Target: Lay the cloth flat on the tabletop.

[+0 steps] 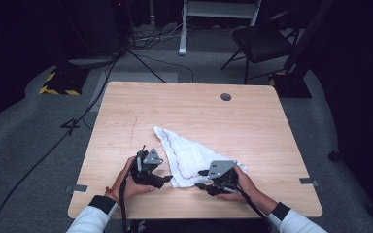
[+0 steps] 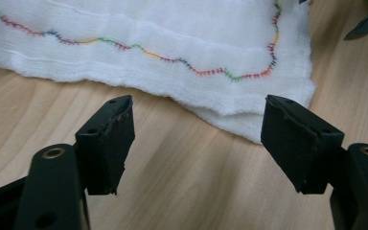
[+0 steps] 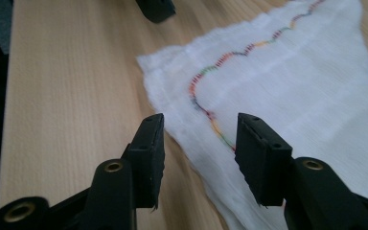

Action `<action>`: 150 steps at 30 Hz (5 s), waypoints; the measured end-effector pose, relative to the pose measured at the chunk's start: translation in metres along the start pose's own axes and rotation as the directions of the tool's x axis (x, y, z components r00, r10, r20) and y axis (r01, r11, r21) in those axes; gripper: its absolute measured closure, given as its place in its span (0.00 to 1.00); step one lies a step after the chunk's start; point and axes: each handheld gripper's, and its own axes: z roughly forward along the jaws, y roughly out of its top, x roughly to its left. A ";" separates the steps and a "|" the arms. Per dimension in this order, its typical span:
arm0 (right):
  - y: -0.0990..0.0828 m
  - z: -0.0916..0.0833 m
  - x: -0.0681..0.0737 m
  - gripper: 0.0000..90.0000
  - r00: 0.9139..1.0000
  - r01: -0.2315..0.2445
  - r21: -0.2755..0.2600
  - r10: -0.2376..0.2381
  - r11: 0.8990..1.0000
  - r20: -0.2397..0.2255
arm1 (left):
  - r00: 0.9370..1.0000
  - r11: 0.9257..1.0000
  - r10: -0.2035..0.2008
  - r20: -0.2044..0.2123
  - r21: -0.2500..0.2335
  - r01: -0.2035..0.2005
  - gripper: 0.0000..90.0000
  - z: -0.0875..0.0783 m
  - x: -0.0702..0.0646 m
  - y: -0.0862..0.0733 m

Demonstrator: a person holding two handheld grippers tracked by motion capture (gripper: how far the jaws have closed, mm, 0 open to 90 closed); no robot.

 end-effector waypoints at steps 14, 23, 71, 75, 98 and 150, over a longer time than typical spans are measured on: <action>0.020 0.037 0.012 0.72 0.995 0.098 0.038 -0.097 0.994 -0.028 | 0.999 1.000 -0.010 -0.040 0.027 0.011 0.32 0.001 0.006 -0.008; 0.016 0.032 0.006 0.95 0.995 0.104 0.040 -0.104 0.994 -0.004 | 0.992 0.997 -0.071 -0.103 -0.014 0.070 0.25 -0.004 0.027 -0.008; -0.036 -0.122 -0.101 0.97 0.891 -0.205 -0.240 0.283 0.949 0.354 | 0.987 0.977 0.063 -0.149 -0.194 -0.092 0.98 -0.001 0.086 0.056; -0.037 -0.122 -0.103 0.97 0.889 -0.211 -0.235 0.286 0.949 0.359 | 0.987 0.987 0.055 -0.154 -0.142 -0.077 0.75 0.012 0.085 0.059; -0.049 -0.121 -0.111 0.97 0.874 -0.237 -0.191 0.295 0.953 0.387 | 0.975 0.970 0.185 -0.120 -0.136 -0.201 0.97 0.054 0.063 0.091; -0.025 -0.088 -0.205 0.64 0.747 -0.393 -0.100 0.381 0.914 0.544 | 0.965 0.983 -0.134 -0.226 -0.150 0.102 0.44 0.039 0.116 0.096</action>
